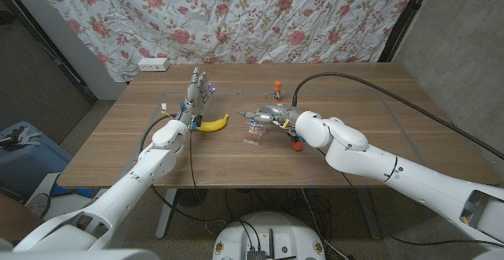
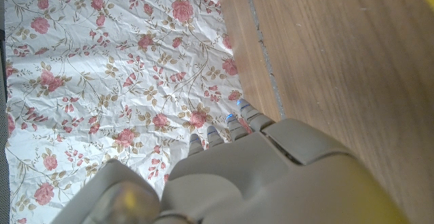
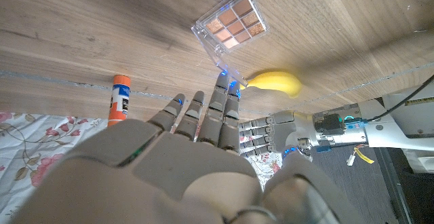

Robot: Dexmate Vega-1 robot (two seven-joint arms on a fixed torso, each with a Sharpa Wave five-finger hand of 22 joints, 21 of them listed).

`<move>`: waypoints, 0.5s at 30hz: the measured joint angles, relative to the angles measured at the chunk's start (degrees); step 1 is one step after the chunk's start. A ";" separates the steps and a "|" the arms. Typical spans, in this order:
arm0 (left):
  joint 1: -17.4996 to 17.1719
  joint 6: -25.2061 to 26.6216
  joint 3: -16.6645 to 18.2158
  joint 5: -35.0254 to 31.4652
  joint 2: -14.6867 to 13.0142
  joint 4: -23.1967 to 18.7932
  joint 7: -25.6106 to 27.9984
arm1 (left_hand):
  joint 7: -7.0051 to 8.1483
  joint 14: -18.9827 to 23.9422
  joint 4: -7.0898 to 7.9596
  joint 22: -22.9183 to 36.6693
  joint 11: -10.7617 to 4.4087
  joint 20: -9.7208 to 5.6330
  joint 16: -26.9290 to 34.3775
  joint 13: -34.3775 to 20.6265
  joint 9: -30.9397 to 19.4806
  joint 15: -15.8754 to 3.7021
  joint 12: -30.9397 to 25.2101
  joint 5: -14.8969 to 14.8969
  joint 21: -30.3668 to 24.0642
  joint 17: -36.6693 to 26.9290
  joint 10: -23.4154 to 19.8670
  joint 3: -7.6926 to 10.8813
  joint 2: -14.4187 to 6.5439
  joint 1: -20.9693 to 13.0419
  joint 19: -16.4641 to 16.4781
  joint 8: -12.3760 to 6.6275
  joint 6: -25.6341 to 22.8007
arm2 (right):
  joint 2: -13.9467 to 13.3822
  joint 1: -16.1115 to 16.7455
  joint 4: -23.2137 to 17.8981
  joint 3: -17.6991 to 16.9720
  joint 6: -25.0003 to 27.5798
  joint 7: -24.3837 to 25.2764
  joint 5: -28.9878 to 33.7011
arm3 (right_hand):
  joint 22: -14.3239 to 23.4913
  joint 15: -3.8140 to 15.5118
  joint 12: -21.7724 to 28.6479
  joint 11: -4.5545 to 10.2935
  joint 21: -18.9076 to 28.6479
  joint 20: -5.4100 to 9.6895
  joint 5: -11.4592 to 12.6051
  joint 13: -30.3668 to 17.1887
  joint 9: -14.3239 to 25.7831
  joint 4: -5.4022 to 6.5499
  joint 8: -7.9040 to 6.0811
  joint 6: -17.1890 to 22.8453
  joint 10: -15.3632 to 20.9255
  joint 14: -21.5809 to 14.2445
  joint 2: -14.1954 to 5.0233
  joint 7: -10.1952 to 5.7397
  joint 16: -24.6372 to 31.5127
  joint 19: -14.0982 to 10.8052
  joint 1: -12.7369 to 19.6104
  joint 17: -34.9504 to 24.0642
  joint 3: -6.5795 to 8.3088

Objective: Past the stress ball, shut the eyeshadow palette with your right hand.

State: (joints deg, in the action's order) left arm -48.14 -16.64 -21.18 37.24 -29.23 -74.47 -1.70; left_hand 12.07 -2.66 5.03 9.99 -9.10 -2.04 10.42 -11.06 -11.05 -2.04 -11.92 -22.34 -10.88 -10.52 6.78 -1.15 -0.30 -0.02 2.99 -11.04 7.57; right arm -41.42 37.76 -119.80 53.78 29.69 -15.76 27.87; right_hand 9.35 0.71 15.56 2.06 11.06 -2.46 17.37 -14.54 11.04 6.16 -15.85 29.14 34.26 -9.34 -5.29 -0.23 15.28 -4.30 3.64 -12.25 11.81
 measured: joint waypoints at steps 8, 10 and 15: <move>0.00 0.00 0.00 0.00 0.00 -0.01 0.00 | 0.00 0.00 0.00 0.00 0.00 0.00 0.00 0.00 0.00 0.00 0.00 0.00 0.00 0.00 0.00 0.00 0.00 0.00 0.00 0.00 0.00 | -0.05 1.49 0.08 -0.88 -2.09 0.52 0.92 | 0.00 0.02 -0.32 -0.32 0.00 0.00 0.00 0.18 0.00 -0.24 0.00 0.00 -0.31 -0.02 0.00 0.00 0.00 0.00 0.00 0.00 0.24; 0.00 0.00 0.00 0.00 0.00 -0.01 0.00 | 0.00 0.00 0.00 0.00 0.00 0.00 0.00 0.00 0.00 0.00 0.00 0.00 0.00 0.00 0.00 0.00 0.00 0.00 0.00 0.00 0.00 | -0.08 1.89 0.29 -1.14 -2.43 0.61 1.02 | 0.00 0.22 -0.32 -0.32 0.00 0.00 0.00 0.18 0.00 -0.24 0.00 0.00 -0.31 -0.22 0.00 0.00 0.00 0.00 0.00 -0.01 0.24; 0.00 0.00 0.00 0.00 -0.01 -0.01 0.01 | 0.00 0.00 0.00 0.00 0.00 0.00 0.00 0.00 0.00 0.00 0.00 0.00 0.00 0.00 0.00 0.00 0.00 0.00 0.00 0.00 0.00 | -0.26 2.70 0.90 -1.69 -3.97 1.19 1.46 | 0.00 0.31 -0.32 -0.31 0.00 0.00 -0.01 0.17 0.00 -0.48 0.00 -0.23 -0.31 -0.31 -0.38 -0.22 0.00 0.01 0.38 0.28 0.48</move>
State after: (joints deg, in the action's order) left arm -48.14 -16.64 -21.18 37.24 -29.24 -74.48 -1.70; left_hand 12.07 -2.66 5.03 9.99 -9.10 -2.04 10.42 -11.06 -11.05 -2.04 -11.92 -22.34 -10.88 -10.52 6.78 -1.15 -0.30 -0.02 2.99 -11.04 7.57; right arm -41.68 40.46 -118.90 52.09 25.73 -14.57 29.34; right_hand 9.36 1.03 15.24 1.74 11.06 -2.46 17.36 -14.36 11.04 5.69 -15.85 28.92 33.96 -9.65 -5.68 -0.45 15.28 -4.29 4.02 -11.97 12.29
